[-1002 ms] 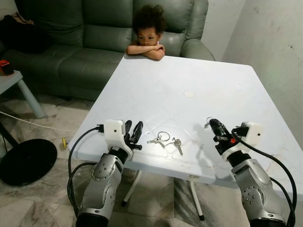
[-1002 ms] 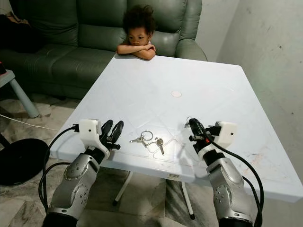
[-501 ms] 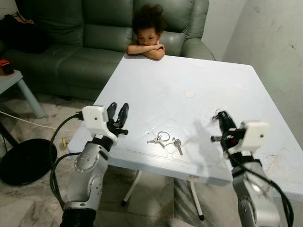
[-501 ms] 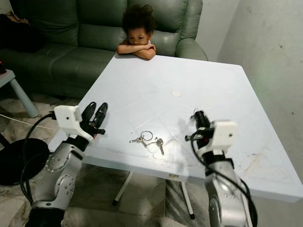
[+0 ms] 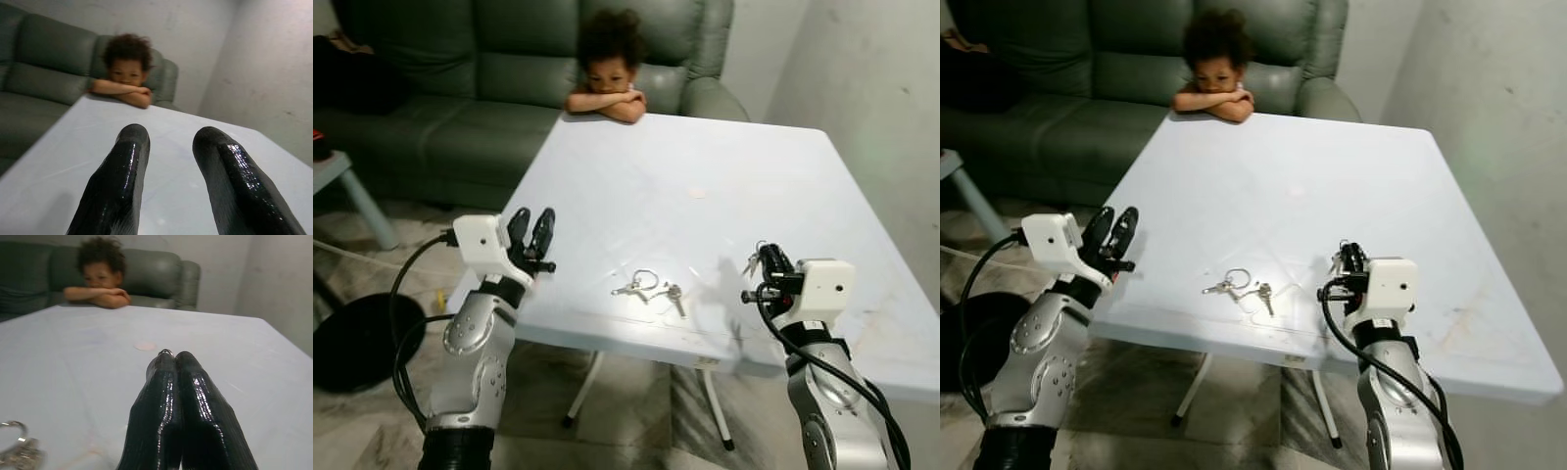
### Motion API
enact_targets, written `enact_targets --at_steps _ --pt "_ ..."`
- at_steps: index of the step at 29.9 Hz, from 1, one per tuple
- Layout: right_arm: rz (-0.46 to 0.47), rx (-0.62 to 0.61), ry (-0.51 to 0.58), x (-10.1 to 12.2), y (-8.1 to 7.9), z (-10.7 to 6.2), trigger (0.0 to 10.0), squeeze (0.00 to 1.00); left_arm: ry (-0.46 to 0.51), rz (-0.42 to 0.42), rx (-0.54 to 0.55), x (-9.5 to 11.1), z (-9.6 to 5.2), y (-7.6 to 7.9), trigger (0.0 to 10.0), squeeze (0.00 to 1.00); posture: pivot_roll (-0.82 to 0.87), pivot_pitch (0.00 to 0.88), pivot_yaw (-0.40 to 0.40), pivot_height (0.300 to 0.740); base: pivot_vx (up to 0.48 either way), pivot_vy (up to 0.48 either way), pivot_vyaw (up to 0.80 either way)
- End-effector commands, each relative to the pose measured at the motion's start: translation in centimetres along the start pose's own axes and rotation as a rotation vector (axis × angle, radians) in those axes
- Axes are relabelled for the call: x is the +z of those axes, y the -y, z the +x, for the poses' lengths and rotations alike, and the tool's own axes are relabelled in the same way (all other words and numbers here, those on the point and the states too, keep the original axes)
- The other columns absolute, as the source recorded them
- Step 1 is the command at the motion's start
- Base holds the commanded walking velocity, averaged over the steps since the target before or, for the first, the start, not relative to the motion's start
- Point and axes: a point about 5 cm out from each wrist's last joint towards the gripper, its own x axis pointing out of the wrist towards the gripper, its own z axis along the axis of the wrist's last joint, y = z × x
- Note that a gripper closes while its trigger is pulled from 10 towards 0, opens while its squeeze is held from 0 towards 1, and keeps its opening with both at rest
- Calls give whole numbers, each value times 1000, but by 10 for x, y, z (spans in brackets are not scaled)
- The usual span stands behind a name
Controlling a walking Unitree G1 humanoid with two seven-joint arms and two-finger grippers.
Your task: Hang keys on a hook
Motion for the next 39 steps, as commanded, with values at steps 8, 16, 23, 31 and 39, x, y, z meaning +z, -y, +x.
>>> enact_targets --at_steps 8,16,23,31,39 --pt "-17 4 -18 -2 -5 5 10000 0 -17 28 50 -5 4 -7 10000 0 83 0 -44 740 0 0 -755" --pt "-13 18 -20 -3 -10 9 10000 0 -19 57 75 -7 4 -11 10000 0 98 0 -49 740 0 0 -756" --pt "-13 29 -22 -3 -13 11 10000 0 -17 51 86 -6 3 -12 10000 0 107 0 -53 740 0 -69 -756" --pt "-11 35 -22 -3 -15 12 10000 0 -18 35 86 -6 4 -11 10000 0 110 0 -56 740 0 -436 -756" --pt "-14 40 -32 -5 -15 10 10000 0 -39 11 83 -11 5 -6 10000 0 108 0 -60 740 0 -118 -755"
